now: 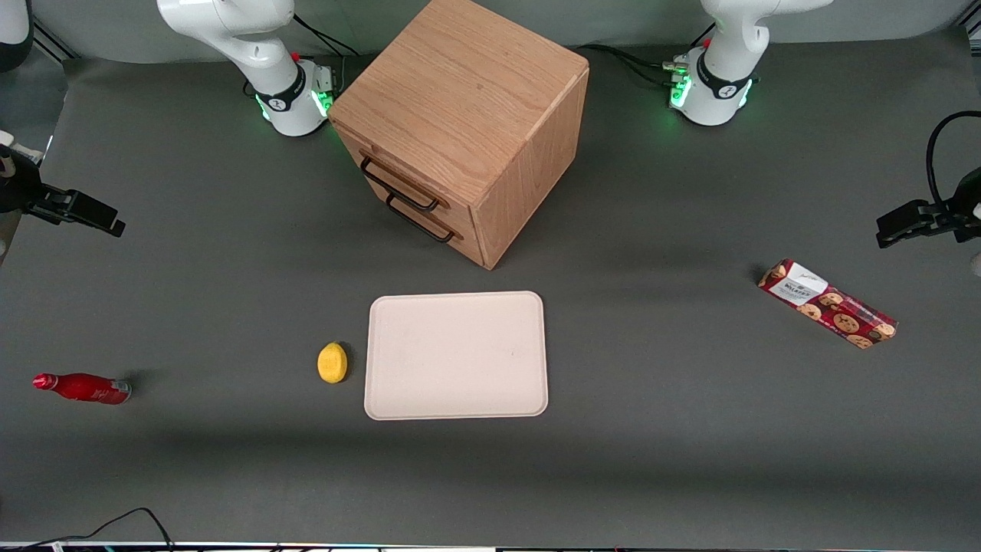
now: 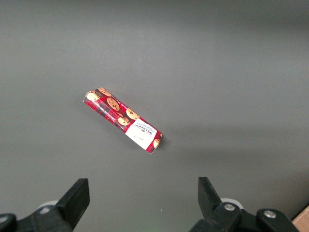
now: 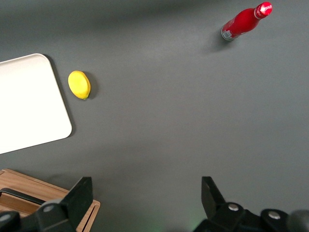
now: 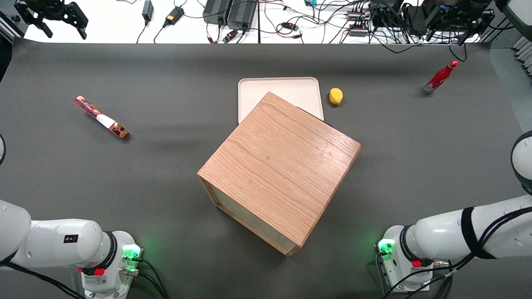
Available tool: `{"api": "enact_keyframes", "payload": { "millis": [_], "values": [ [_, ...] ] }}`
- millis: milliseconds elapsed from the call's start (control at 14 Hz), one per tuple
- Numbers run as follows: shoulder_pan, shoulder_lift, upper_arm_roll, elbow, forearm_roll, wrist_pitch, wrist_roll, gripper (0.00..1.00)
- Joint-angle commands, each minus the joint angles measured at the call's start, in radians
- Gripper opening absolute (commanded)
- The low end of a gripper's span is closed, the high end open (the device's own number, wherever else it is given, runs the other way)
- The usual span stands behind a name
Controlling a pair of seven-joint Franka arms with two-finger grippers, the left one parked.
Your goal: Open upper drawer
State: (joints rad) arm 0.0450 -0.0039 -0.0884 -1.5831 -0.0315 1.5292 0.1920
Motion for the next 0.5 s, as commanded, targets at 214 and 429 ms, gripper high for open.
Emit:
{"api": "enact_keyframes", "payload": {
  "millis": [214, 429],
  "values": [
    [0.039, 0.002, 0.004, 0.017, 0.044, -0.021, 0.021, 1.00],
    [0.108, 0.001, 0.003, 0.020, 0.050, -0.032, 0.014, 1.00]
  ]
}}
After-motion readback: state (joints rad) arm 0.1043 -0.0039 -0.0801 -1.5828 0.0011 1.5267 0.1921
